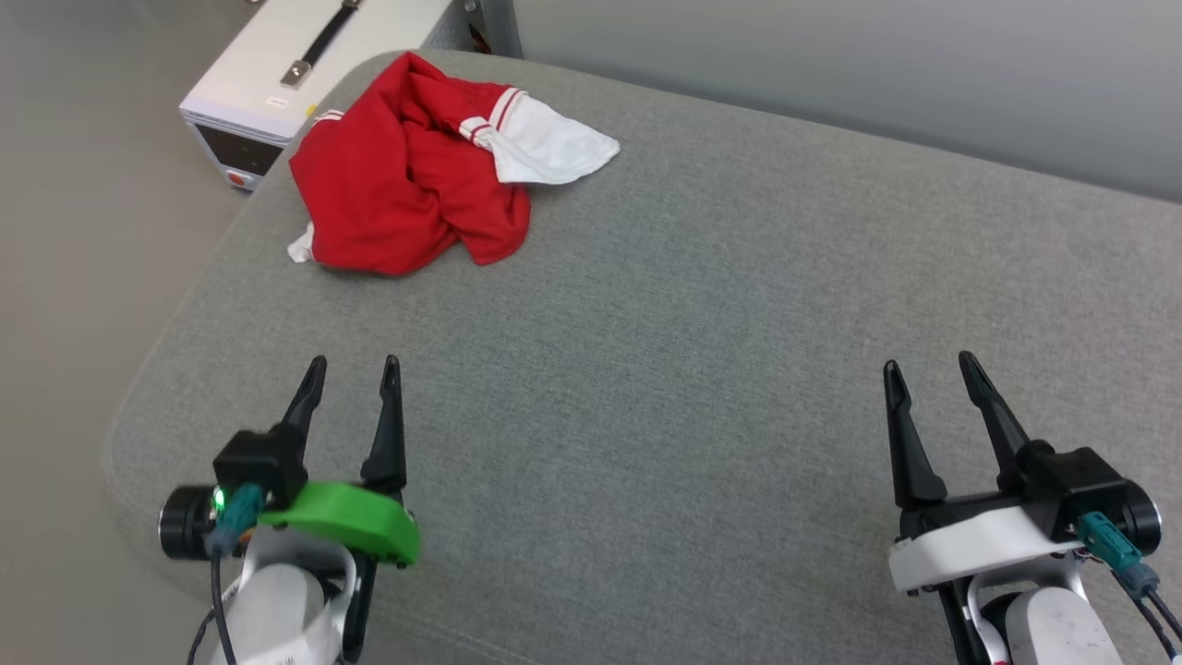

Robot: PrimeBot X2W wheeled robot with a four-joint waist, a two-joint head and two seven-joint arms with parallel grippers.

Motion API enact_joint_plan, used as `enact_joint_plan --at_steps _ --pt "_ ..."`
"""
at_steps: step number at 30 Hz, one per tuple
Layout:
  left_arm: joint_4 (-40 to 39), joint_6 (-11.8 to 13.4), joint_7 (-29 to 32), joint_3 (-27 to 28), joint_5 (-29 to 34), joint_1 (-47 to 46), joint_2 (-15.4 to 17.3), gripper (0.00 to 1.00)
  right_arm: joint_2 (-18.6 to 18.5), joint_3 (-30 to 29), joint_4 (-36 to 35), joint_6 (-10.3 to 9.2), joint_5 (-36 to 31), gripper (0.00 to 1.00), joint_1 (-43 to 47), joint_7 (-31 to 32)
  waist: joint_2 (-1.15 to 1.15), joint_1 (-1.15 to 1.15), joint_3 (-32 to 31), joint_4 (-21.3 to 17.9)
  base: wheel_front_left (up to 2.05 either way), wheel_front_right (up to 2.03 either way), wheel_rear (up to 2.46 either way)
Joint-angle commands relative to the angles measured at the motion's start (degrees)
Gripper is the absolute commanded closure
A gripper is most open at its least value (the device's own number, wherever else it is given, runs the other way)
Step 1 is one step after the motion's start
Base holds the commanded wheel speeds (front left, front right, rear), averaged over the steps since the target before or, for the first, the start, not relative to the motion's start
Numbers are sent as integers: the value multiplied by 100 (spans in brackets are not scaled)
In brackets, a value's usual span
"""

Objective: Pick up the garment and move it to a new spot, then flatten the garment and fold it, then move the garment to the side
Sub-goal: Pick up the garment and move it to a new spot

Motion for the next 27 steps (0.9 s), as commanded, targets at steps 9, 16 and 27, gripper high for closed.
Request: enact_joint_plan --at_steps 9,16,27 --pt "1609 -182 1353 -746 -844 -2616 1229 0 -13 35 -439 -6 -344 0 -475 -52 0 0 1321 -791 0 0 0" --pt "2004 -184 3180 -1679 -2399 -4028 2385 0 -14 120 -682 -6 -425 0 -740 -45 0 0 2010 -1152 0 0 0" --pt "2599 -185 4583 -2155 -3616 -5037 3188 0 -13 297 -796 -6 -404 0 -1060 -49 0 0 2623 -1626 0 0 0"
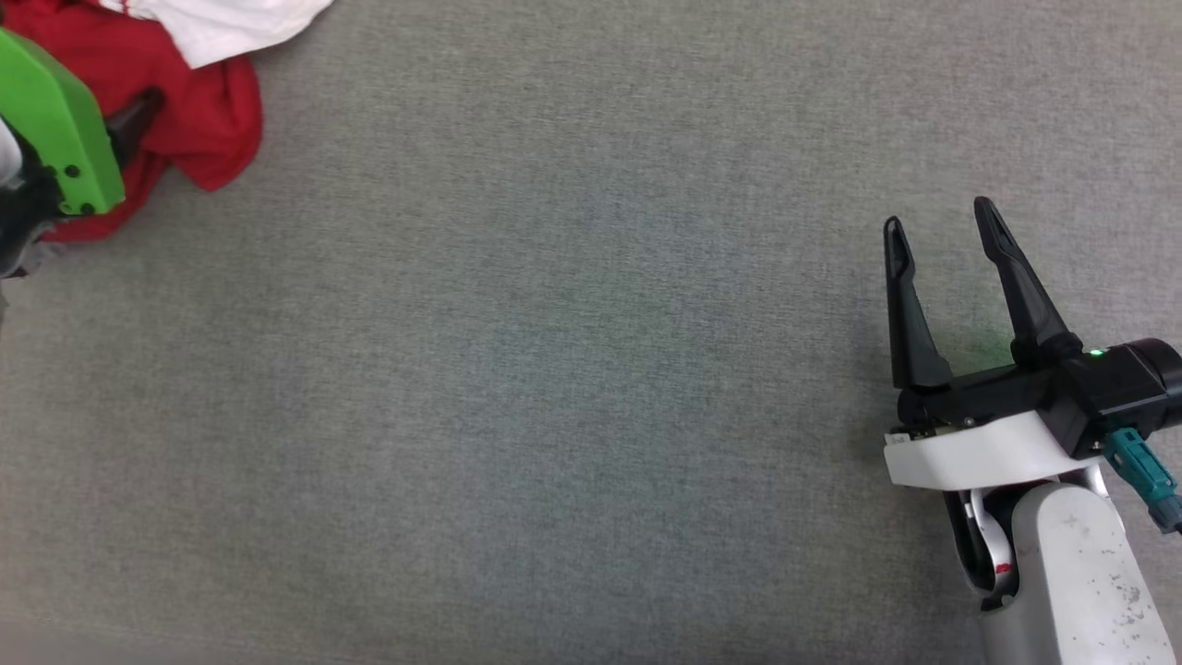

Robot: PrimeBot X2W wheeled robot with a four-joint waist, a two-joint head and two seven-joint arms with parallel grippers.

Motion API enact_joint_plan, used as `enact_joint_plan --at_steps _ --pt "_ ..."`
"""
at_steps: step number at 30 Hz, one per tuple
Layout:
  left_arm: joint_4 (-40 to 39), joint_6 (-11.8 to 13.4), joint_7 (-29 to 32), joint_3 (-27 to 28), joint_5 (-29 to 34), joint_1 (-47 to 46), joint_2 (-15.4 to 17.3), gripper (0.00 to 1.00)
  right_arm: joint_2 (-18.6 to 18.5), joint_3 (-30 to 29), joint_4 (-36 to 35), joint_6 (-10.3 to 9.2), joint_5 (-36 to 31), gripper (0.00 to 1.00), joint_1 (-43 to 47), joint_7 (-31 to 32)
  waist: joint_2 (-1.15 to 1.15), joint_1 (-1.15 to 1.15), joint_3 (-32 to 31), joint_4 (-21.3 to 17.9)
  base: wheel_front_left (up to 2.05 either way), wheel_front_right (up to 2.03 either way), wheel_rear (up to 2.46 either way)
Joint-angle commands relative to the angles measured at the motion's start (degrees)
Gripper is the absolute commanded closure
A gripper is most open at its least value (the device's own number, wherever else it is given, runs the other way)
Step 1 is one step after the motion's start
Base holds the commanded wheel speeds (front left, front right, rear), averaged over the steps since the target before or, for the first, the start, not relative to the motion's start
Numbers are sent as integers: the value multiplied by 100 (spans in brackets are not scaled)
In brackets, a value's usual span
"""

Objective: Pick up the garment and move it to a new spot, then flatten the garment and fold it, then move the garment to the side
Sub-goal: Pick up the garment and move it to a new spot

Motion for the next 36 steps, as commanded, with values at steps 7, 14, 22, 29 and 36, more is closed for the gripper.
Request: enact_joint_plan --at_steps 7,14,22,29,36 --pt "417 -16 293 -152 -193 -322 175 0 -20 71 -103 -6 4 0 -133 -51 0 -1 487 -480 0 0 0" --pt "724 -16 989 -475 -462 -242 77 81 -20 122 -155 -6 -71 0 -102 -51 0 -1 469 -484 0 0 0" --pt "575 -16 -181 -514 -544 -142 84 100 -31 135 -109 -6 -108 0 -53 -52 0 -1 162 -395 0 0 0" --pt "465 -16 -2170 -546 -238 31 162 100 -30 135 116 -6 -24 0 69 -52 0 -1 -459 -350 0 0 0" --pt "368 24 -3626 -605 106 362 307 100 -25 -25 292 -6 96 0 290 -52 0 -1 -1110 -352 0 0 0"
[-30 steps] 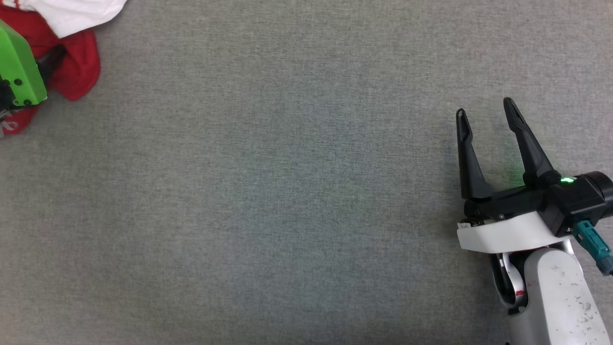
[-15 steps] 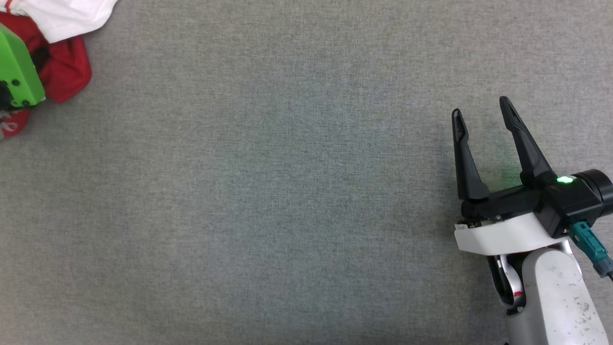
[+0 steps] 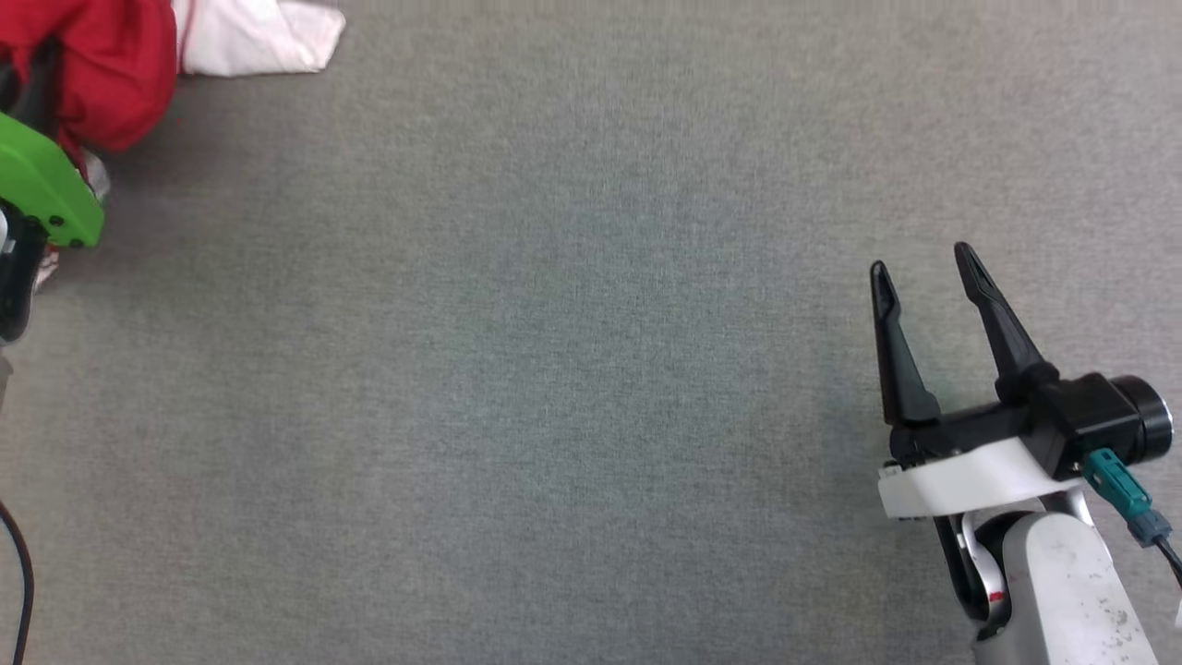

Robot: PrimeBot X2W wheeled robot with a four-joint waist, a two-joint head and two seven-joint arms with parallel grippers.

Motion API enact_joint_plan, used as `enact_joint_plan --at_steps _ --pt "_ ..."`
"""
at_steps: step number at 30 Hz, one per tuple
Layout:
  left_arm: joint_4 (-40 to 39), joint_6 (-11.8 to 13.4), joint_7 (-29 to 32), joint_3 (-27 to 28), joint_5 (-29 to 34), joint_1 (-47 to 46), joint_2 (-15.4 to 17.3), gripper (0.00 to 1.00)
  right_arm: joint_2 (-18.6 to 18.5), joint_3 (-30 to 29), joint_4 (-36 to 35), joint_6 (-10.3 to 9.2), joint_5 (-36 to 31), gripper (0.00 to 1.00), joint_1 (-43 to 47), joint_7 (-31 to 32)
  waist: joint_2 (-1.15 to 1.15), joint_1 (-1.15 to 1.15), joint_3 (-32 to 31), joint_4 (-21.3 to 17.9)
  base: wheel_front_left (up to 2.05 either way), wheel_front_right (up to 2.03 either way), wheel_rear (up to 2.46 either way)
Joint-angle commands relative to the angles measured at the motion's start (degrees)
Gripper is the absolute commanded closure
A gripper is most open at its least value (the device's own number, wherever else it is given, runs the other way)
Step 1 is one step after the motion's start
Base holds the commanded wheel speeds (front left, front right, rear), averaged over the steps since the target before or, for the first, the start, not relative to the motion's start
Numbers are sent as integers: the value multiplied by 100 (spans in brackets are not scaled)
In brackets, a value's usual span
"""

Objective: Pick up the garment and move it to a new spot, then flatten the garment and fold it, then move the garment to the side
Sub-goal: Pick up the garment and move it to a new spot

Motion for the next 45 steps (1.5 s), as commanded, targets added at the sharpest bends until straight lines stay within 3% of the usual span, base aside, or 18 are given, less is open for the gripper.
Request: enact_joint_plan --at_steps 1,4,8,15,20,30,36,45 --pt "-96 56 -295 3 142 56 47 100 -19 -42 41 -6 49 0 107 -52 0 0 -489 16 0 0 0" --pt "-300 163 -721 -10 345 42 72 100 -17 -95 95 -6 106 0 213 -52 0 0 -741 16 0 0 0" --pt "-872 457 -994 -352 1247 -20 332 100 -15 -157 140 -6 264 0 311 -52 0 0 -1071 -65 0 0 0" --pt "-1772 623 -971 -341 1445 12 465 100 -15 -313 125 -6 553 0 506 -52 0 0 -1469 -440 0 0 0" --pt "-2209 614 -735 -472 1477 -125 355 100 -14 -412 103 -6 680 0 590 -52 0 0 -1597 -760 0 0 0" --pt "-2566 300 -725 -1063 1631 -533 -420 100 -14 -752 27 -6 771 0 610 -52 0 0 -1624 -1329 0 0 0" --pt "-2572 41 -452 -2252 1808 -135 -1029 100 -14 -966 7 -6 836 0 631 -52 0 0 -1597 -1602 0 0 0" --pt "-1980 -17 -416 -3862 1558 1120 -2198 100 -14 -1072 42 -6 844 0 639 -52 0 0 -1469 -1715 0 0 0"
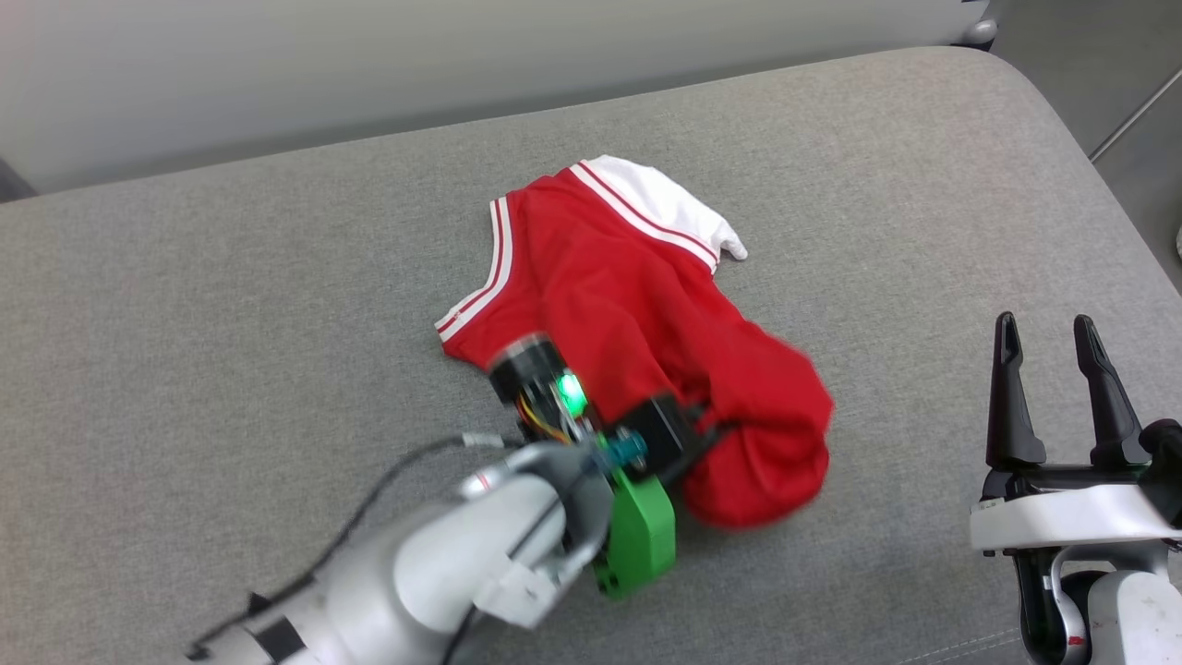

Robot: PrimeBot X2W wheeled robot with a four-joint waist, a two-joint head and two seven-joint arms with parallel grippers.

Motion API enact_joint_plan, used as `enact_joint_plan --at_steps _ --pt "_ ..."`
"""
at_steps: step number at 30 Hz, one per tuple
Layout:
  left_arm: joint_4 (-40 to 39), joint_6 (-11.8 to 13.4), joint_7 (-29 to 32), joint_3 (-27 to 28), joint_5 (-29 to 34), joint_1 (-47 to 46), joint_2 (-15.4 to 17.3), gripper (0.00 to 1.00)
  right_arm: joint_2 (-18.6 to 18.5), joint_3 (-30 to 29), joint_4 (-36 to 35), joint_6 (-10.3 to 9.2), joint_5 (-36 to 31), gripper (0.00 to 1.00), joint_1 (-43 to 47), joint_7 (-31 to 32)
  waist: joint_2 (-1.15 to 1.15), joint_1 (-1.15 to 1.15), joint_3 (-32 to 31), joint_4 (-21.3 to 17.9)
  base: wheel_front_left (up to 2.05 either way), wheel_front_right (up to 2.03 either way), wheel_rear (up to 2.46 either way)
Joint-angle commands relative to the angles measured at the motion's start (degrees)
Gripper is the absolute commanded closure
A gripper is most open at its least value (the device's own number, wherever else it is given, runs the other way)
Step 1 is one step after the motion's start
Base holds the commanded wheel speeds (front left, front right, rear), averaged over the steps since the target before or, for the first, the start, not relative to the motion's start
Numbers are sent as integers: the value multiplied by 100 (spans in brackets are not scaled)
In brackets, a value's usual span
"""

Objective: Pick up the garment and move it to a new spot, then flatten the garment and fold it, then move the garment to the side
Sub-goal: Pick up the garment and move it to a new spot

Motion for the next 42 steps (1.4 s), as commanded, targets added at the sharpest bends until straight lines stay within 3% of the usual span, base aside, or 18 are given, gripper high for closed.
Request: enact_joint_plan --at_steps 1,4,5,6,12,18,27,32,37,42 --pt "175 -12 -23 -145 -59 176 -114 100 -11 -14 22 -6 36 0 18 -52 -1 0 33 6 0 0 0" --pt "490 -14 -96 -375 -212 388 -388 100 -11 -3 61 -6 29 0 14 -52 -1 0 51 64 0 0 0" --pt "597 -14 -150 -430 -222 429 -468 13 -11 7 80 -6 32 0 13 -52 -1 0 50 97 0 0 0" --pt "676 -15 -187 -464 -253 467 -536 0 -11 15 94 -6 30 0 16 -52 -1 0 44 132 0 0 0" --pt "985 -4 -506 -363 -444 470 -725 0 -11 17 166 -6 -33 0 54 -52 -1 0 -86 452 0 0 0" --pt "751 221 -656 139 -405 404 -464 0 -10 -48 213 -6 -139 0 172 -52 -1 0 -380 869 0 0 0" --pt "-622 1036 -669 1942 -410 1415 315 0 -10 -34 266 -6 -262 0 414 -52 -1 0 -751 1384 0 0 0" --pt "-1201 1344 -670 3034 -290 2468 318 0 -10 13 302 -6 -287 0 538 -52 -1 0 -835 1542 0 0 0" --pt "-1541 1301 -670 3951 -18 3341 49 0 -10 77 325 -6 -299 0 619 -52 -1 0 -866 1626 0 0 0" --pt "-1601 958 -670 4571 420 3871 -303 0 -10 142 371 -6 -300 0 676 -52 -1 0 -903 1660 0 0 0"
